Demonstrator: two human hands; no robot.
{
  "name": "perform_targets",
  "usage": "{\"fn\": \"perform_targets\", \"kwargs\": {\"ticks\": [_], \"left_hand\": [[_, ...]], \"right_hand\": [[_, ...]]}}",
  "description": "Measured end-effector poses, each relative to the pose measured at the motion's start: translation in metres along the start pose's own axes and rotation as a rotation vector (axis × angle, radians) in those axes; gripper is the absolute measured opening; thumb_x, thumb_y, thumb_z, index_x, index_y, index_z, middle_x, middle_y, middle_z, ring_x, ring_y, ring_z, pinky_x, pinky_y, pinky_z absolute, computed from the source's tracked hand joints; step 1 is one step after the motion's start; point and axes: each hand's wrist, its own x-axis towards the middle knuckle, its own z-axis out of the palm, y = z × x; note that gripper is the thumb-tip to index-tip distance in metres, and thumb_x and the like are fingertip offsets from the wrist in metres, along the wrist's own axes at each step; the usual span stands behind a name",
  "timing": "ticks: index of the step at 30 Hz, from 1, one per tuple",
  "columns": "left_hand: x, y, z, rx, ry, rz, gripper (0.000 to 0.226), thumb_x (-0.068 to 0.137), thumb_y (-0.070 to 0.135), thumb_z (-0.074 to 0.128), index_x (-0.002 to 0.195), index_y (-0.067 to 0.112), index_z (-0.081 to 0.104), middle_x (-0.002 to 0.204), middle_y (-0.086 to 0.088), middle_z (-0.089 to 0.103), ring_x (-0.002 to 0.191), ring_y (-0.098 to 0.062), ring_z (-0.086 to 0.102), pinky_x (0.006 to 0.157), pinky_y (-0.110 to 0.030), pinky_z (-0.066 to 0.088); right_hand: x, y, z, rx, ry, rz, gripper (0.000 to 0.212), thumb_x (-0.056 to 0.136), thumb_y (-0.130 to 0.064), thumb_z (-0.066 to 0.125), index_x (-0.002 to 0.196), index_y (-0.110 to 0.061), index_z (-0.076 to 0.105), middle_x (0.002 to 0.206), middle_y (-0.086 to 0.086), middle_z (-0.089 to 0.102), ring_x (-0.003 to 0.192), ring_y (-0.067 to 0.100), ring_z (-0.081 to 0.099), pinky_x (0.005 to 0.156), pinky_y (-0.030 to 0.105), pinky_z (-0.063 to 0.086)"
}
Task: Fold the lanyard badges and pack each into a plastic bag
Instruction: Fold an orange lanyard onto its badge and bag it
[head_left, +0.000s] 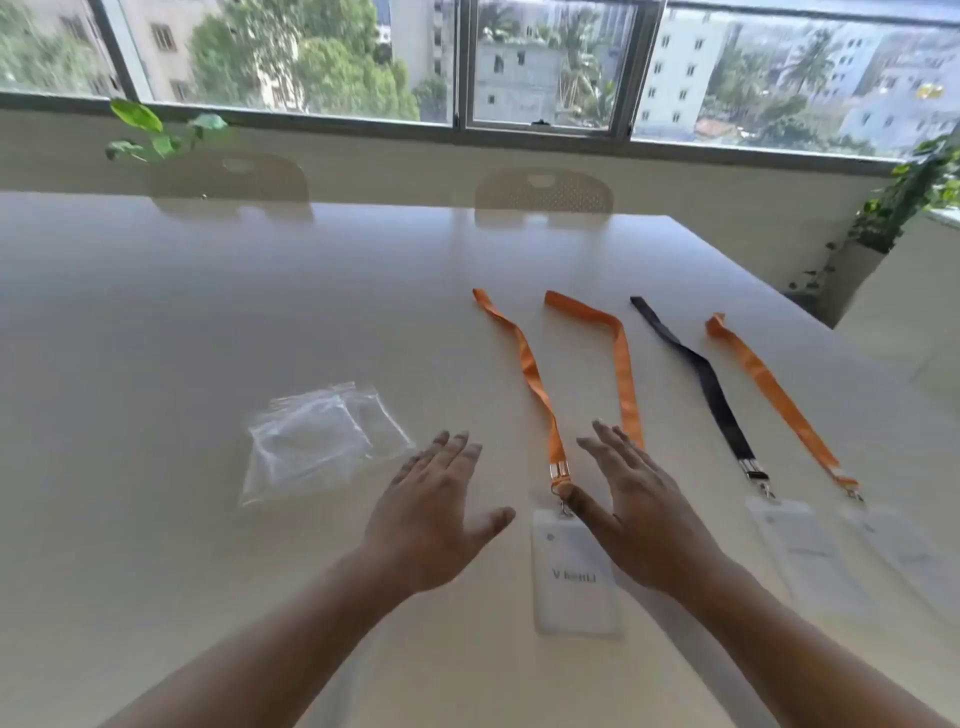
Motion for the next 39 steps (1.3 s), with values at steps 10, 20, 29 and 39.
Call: {"fn": "perform_targets", "kwargs": {"ticks": [10,20,29,39], "left_hand": [[-0.004,-0.007,0.021,0.048,-0.014,0.058,0.08,0.093,0.069,0.025,0.158,0.025,0.01,0.167,0.007,0.0,0.153,-0.008,-0.008,0.121,-0.03,-0.009],[-0.018,0.018,0.015,-0.1,0.034,0.078,0.08,0.083,0.074,0.047,0.146,0.026,0.042,0.162,0.009,0.028,0.151,-0.006,0.011,0.122,-0.028,0.004],[-0.022,0.051,0.013,0.015,-0.292,0.002,0.141,0.044,0.096,0.055,0.156,0.033,-0.003,0.165,0.013,-0.017,0.146,-0.006,-0.03,0.121,-0.044,-0.017],[-0.015,0.062,0.002,-0.116,-0.279,-0.001,0.134,0.048,0.078,0.078,0.154,0.041,0.005,0.165,0.019,0.001,0.146,0.002,-0.02,0.123,-0.041,-0.008]], "right_hand": [[0.007,0.005,0.011,-0.034,-0.021,0.058,0.077,0.087,-0.077,0.022,0.142,-0.029,0.046,0.157,-0.008,0.036,0.146,0.009,0.024,0.117,0.032,0.017],[0.008,0.01,0.012,-0.014,-0.033,0.041,0.079,0.087,-0.08,0.019,0.144,-0.03,0.043,0.158,-0.008,0.033,0.148,0.009,0.019,0.119,0.037,0.017],[0.004,0.005,0.003,0.289,0.237,-0.027,0.055,0.091,-0.061,0.043,0.122,-0.02,0.065,0.143,-0.001,0.054,0.143,0.015,0.032,0.116,0.04,0.023],[-0.006,0.004,-0.013,0.536,0.363,-0.067,0.024,0.091,-0.042,0.061,0.107,-0.026,0.069,0.126,-0.011,0.061,0.118,0.01,0.055,0.094,0.015,0.036]]}}
